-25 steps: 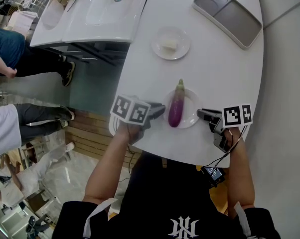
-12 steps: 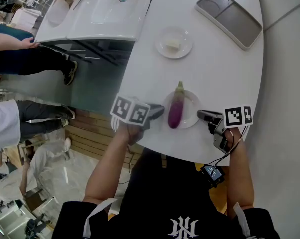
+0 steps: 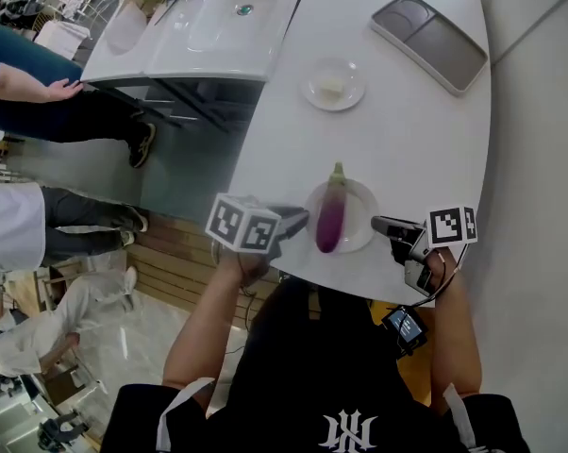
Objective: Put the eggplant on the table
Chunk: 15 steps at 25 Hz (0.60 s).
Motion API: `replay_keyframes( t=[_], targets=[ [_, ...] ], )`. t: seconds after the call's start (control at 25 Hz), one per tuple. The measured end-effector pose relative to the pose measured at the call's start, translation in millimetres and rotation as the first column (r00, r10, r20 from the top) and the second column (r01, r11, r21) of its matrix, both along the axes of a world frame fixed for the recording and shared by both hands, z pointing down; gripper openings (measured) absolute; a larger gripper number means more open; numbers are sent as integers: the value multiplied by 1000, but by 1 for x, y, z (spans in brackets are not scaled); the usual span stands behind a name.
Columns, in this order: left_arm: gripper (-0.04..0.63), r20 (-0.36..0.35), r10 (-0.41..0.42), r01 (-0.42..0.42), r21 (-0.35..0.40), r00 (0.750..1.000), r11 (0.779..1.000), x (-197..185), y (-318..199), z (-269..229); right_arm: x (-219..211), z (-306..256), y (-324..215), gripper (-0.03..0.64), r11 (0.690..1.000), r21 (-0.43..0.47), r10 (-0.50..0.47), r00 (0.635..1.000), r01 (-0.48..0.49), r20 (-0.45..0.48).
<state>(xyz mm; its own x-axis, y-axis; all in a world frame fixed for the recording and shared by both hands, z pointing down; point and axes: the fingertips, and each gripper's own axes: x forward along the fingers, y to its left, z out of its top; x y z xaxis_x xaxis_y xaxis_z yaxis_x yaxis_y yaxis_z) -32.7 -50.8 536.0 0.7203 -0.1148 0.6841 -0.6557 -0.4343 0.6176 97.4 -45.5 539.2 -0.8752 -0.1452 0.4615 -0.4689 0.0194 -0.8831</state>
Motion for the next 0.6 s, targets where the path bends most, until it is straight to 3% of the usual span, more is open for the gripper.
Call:
replay_keyframes(
  t=[0.32, 0.6],
  targets=[
    [35, -5, 19, -19, -13, 1000, 1000, -35, 49, -13, -36, -12, 54, 21, 999, -36, 27, 999, -26, 29],
    [35, -36, 87, -87, 5, 996, 996, -72, 75, -24, -73, -29, 91, 18, 995, -18, 97, 995, -97, 32]
  ],
)
